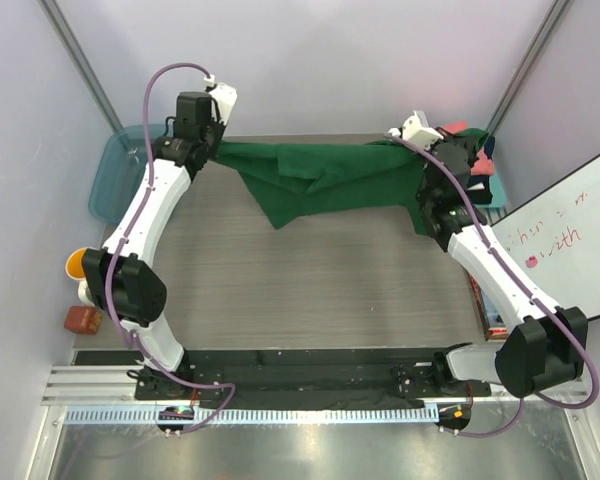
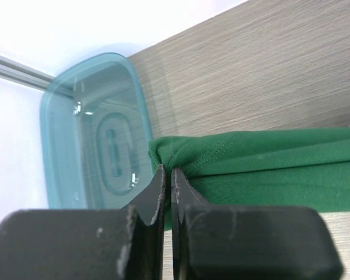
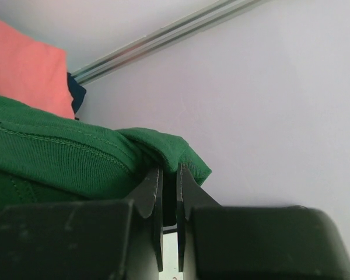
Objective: Fold and stack the t-shirts
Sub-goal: Flatten out the tshirt
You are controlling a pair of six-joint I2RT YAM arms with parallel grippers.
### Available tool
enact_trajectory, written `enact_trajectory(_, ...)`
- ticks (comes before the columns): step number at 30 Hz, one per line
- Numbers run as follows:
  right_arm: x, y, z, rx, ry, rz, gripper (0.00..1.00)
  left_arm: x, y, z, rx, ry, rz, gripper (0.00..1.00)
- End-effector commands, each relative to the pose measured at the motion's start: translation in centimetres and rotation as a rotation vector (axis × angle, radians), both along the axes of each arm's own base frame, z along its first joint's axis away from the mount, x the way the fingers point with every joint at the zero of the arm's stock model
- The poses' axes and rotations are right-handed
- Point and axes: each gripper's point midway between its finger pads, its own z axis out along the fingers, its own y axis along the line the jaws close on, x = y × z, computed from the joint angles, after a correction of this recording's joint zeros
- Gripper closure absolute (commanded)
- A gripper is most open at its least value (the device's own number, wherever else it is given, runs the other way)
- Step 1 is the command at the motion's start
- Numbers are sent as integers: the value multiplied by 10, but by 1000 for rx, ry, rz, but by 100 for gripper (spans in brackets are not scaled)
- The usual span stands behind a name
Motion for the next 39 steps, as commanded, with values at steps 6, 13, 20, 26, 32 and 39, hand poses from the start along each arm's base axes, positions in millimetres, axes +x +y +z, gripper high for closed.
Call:
enact_trajectory(6, -15, -7, -38, 121, 156, 15, 92, -27, 40, 49, 76, -77, 40, 100)
enact_trajectory(13, -31, 36, -95, 249, 455, 239, 70, -54, 13, 21, 4, 40, -120, 100)
enact_trajectory(20, -46, 77, -107, 382, 610, 417, 17, -84, -13, 5, -42, 112, -236, 100)
enact_trajectory(26, -49, 167, -94, 659, 669, 755, 19, -89, -31, -5, -74, 144, -261, 100)
enact_trajectory(32, -37, 255, -132, 724, 772, 887, 20, -91, -48, -11, -89, 163, -285, 100)
enact_trajectory(39, -19, 316, -173, 789, 897, 953, 24, -96, -39, -26, -83, 190, -218, 100)
